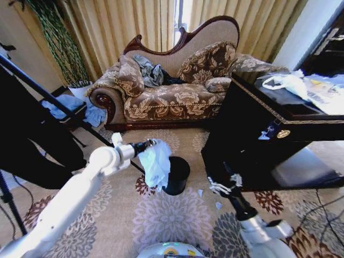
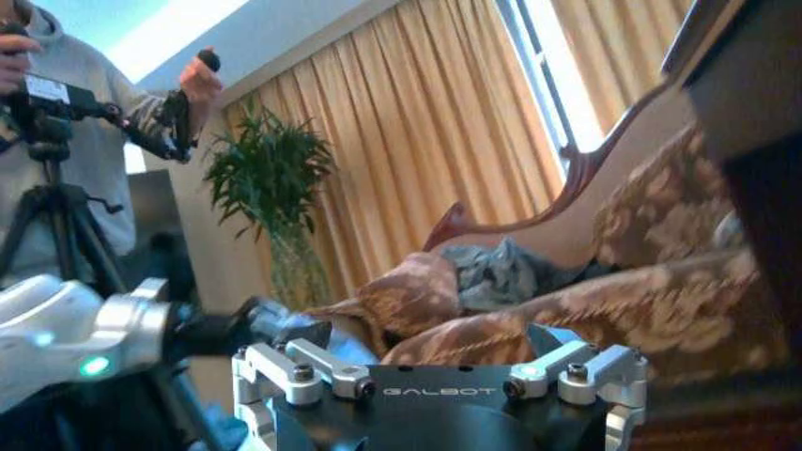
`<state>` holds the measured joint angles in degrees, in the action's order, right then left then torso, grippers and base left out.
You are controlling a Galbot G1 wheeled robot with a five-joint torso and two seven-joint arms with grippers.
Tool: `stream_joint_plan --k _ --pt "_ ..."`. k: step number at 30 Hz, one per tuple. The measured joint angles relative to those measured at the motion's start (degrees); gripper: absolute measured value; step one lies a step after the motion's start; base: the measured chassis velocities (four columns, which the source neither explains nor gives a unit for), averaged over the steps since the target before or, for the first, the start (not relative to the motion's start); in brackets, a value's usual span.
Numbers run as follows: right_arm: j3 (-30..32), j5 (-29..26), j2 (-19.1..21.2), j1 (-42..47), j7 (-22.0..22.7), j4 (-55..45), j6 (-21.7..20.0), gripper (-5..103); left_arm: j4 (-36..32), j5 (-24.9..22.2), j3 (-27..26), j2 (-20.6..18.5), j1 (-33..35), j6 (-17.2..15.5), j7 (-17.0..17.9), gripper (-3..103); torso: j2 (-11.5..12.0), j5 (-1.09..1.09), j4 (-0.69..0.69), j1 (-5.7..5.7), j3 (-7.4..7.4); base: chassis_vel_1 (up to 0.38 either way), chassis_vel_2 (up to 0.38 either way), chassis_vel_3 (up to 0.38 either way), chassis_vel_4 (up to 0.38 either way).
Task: Place a garbage bag over the trash bin.
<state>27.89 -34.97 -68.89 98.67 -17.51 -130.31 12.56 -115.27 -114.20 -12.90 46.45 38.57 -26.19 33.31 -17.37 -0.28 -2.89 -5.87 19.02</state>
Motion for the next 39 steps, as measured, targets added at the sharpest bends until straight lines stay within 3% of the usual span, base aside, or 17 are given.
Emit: stream_joint_plan --k 6,8,10,14,19,22,27,39 --pt "-7.01 0.71 0.03 -2.13 0.59 1.83 -0.30 100 1.48 0.08 0.70 -1.26 -2.87 3.89 0.11 0 0.00 -0.02 0.00 0.00 0.00 0.000 0.000 0.000 0.000" --pt "-11.70 1.76 0.19 -4.83 0.59 3.61 -0.46 100 2.31 0.27 2.49 -1.69 -4.85 7.56 -0.21 0 0.00 -0.01 0.01 0.00 0.00 0.000 0.000 0.000 0.000" --pt "-12.63 1.86 0.30 -5.52 0.59 4.03 -0.52 100 2.40 0.19 3.04 -1.73 -5.29 7.96 -0.25 0 0.00 -0.01 0.00 0.00 0.00 0.000 0.000 0.000 0.000" --pt "-17.81 2.96 0.81 -11.70 0.54 8.74 -0.65 100 4.34 0.93 10.03 -0.57 -9.83 9.93 -0.69 0 0.00 0.00 0.02 0.00 0.00 0.000 0.000 0.000 0.000" --pt "-19.98 3.57 0.12 -14.79 0.08 11.71 -0.53 100 7.41 1.63 14.77 1.68 -14.54 10.18 -0.59 0 0.00 0.00 0.00 0.00 0.00 0.000 0.000 0.000 0.000" --pt "-21.40 4.66 -1.17 -18.09 -1.36 15.86 0.21 100 10.45 1.55 18.62 4.52 -20.77 10.32 0.39 0 0.00 0.01 0.00 0.00 0.00 0.000 0.000 0.000 0.000" --pt "-21.81 5.03 -2.29 -22.49 -1.71 19.58 0.69 100 11.62 0.50 20.89 6.01 -25.16 10.44 1.51 0 0.00 0.01 -0.01 0.00 0.00 0.000 0.000 0.000 0.000" --pt "-19.77 4.63 0.13 -33.55 -1.64 24.01 0.33 100 5.62 -0.86 20.25 0.80 -22.41 8.51 1.93 0 0.00 0.00 0.01 -0.01 0.00 0.000 0.000 0.000 0.000"
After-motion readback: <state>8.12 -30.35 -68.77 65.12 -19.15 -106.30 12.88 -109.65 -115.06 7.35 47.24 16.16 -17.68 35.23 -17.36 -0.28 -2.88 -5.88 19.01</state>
